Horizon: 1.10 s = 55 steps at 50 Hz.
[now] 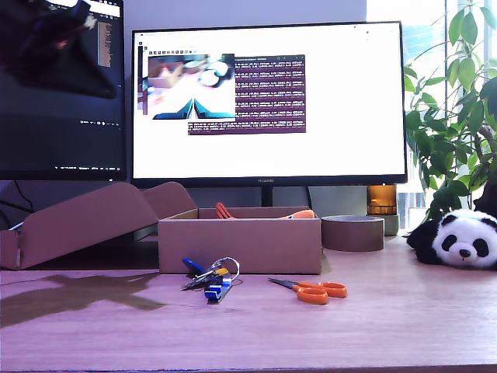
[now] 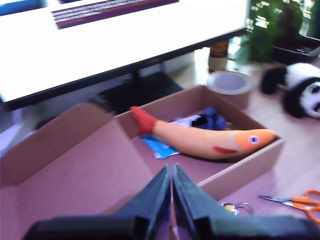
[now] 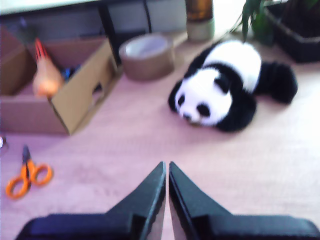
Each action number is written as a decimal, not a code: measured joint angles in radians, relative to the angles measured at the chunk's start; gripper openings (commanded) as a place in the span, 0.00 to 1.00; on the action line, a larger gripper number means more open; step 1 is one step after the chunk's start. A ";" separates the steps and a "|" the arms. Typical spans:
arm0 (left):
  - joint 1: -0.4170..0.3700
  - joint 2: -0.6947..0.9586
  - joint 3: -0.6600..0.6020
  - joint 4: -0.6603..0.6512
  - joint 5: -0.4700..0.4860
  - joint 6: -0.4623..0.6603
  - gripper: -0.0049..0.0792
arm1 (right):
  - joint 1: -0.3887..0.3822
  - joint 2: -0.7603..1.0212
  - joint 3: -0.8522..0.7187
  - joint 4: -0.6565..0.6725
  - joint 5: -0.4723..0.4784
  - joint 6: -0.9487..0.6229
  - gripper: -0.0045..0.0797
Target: Pick up the fish toy and place it inside the cardboard box
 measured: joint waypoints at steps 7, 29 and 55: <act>0.035 -0.050 -0.110 0.072 -0.012 -0.057 0.04 | -0.015 0.000 0.000 0.017 -0.003 0.000 0.04; 0.208 -0.195 -0.324 0.215 -0.029 -0.159 0.04 | -0.015 0.000 0.000 -0.002 -0.004 0.000 0.04; 0.254 -0.313 -0.504 0.192 -0.040 -0.202 0.04 | -0.015 0.000 0.000 -0.090 -0.004 0.001 0.04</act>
